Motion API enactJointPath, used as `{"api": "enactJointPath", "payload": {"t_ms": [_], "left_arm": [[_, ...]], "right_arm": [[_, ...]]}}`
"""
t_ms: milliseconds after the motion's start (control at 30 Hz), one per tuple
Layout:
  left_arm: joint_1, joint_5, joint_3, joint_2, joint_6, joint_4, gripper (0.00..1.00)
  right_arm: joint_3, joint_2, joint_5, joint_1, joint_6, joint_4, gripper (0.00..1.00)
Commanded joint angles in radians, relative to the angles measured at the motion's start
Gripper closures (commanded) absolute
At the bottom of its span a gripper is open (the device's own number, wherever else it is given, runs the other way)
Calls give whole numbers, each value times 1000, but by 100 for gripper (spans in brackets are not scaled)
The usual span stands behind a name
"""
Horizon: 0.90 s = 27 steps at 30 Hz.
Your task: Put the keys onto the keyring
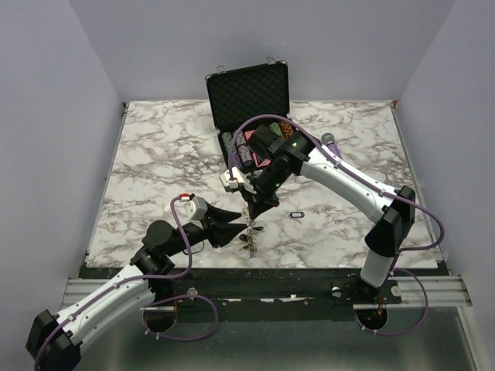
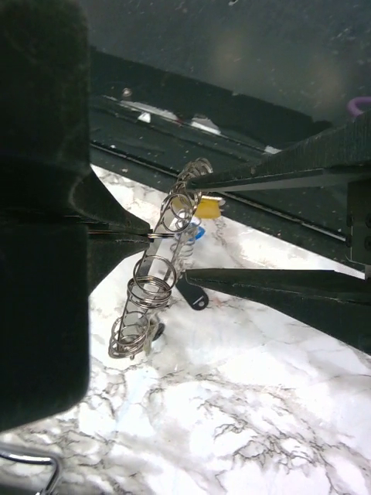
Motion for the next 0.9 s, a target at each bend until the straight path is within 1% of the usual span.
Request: {"api": "enactJointPath", "payload": {"t_ms": [0,133,233,367,567,700,867], "left_arm": [[-5,51,20,43,78,44,51],[-17,80,12,69,155,125,54],[-47,69,14,74,242,135,54],[-71,40,8,66,320,138,54],[-88,16,20,98,348,127,56],[-96,-13,29,128,362,106,61],[-96,-59,26,122,383,105,61]], "right_arm": [[53,2,108,11,-32,-98,100],[62,2,95,15,-54,-108,100],[64,0,90,14,-74,-105,100],[32,-21,52,14,-111,-87,100],[6,-46,38,15,-104,-47,100],[4,-52,33,15,-112,-53,100],[-1,-65,18,17,-129,-66,100]]}}
